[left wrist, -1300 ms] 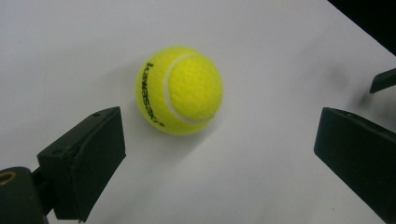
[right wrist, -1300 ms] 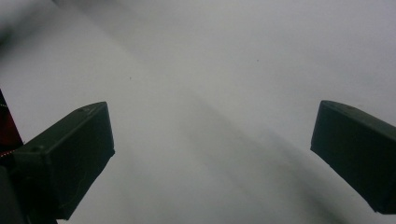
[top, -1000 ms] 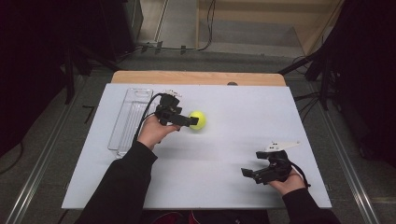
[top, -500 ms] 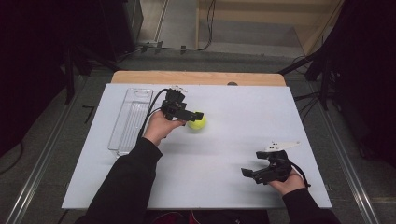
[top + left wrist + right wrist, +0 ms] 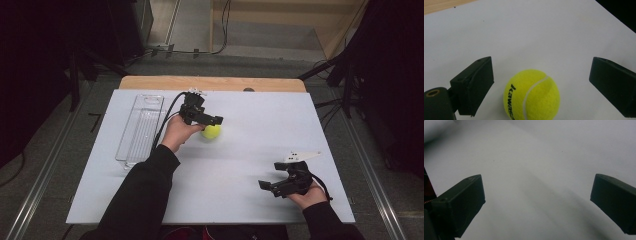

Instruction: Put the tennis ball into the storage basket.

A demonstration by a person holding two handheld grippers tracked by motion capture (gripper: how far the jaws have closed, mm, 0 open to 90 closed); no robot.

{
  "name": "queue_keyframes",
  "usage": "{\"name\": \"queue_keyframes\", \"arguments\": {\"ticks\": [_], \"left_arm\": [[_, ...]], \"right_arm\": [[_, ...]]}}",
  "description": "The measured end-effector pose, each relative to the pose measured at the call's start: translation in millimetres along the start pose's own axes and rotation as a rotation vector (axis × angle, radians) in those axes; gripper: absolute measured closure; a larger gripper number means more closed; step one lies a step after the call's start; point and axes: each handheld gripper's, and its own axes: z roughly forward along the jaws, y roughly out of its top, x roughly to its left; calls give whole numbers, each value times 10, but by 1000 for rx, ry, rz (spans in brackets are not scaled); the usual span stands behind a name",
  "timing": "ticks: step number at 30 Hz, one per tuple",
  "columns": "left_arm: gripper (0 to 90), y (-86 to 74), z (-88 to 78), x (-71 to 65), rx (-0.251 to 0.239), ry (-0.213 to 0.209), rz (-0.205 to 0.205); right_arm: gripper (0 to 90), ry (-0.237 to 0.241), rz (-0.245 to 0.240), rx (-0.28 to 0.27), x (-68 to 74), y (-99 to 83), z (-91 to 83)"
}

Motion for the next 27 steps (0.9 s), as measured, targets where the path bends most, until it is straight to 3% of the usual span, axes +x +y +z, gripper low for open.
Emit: {"name": "queue_keyframes", "arguments": {"ticks": [27], "left_arm": [[57, -229, 244, 21, 29, 8, 6]], "right_arm": [[0, -3, -7, 1, -7, -2, 3]]}}
